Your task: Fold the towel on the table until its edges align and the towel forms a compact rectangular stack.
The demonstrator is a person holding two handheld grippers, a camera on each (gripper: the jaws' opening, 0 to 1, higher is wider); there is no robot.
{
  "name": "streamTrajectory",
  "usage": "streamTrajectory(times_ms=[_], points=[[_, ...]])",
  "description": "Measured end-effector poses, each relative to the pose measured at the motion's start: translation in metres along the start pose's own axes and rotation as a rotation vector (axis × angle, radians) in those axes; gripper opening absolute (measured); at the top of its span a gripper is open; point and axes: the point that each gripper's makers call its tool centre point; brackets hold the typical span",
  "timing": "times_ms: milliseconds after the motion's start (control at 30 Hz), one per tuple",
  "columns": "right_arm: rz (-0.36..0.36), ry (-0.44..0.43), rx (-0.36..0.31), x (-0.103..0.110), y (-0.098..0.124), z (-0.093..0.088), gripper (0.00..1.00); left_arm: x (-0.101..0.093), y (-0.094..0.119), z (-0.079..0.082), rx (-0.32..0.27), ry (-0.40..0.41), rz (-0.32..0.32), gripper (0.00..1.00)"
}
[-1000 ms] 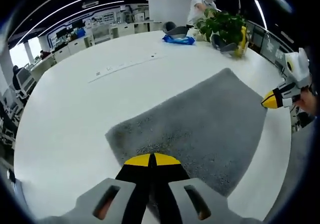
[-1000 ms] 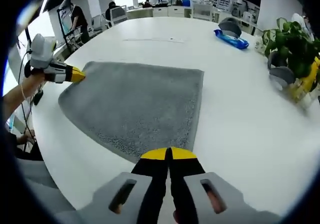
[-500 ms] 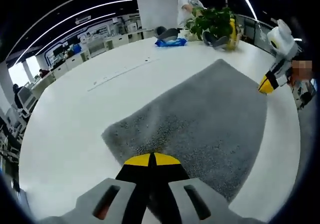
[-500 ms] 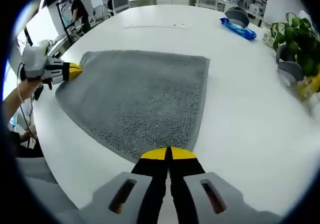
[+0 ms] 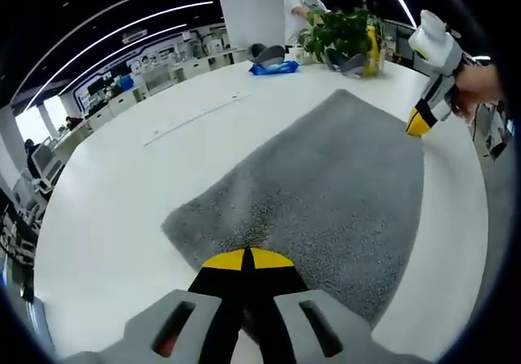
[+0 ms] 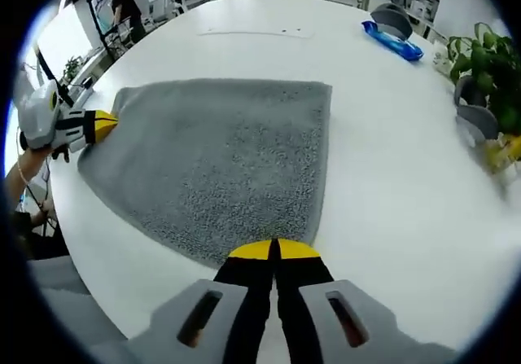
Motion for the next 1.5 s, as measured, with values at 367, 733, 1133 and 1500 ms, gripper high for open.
streamTrajectory(times_ms=[367,733,1133,1500], points=[[-0.029,0.146,-0.013,-0.008,-0.01,0.012,0.0,-0.016,0.017,-0.01,0.074,0.012,-0.007,0.01],[-0.014,0.164,-0.014,-0.017,-0.019,0.023,0.0,-0.027,0.027,-0.014,0.098,-0.002,-0.003,0.01],[-0.019,0.301,0.01,-0.022,-0.032,0.038,0.0,-0.044,0.038,-0.017,0.1,0.031,-0.009,0.01],[-0.013,0.395,0.027,-0.027,-0.041,0.048,0.0,-0.063,0.045,-0.018,0.11,0.013,-0.04,0.01]])
Point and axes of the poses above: the point that each gripper's makers call its tool centre point, and the gripper's own axes: y roughly backward along the fingers, x roughly to its left, z roughly out of its top, and after that the axes turned 15 degrees about -x, right-handed
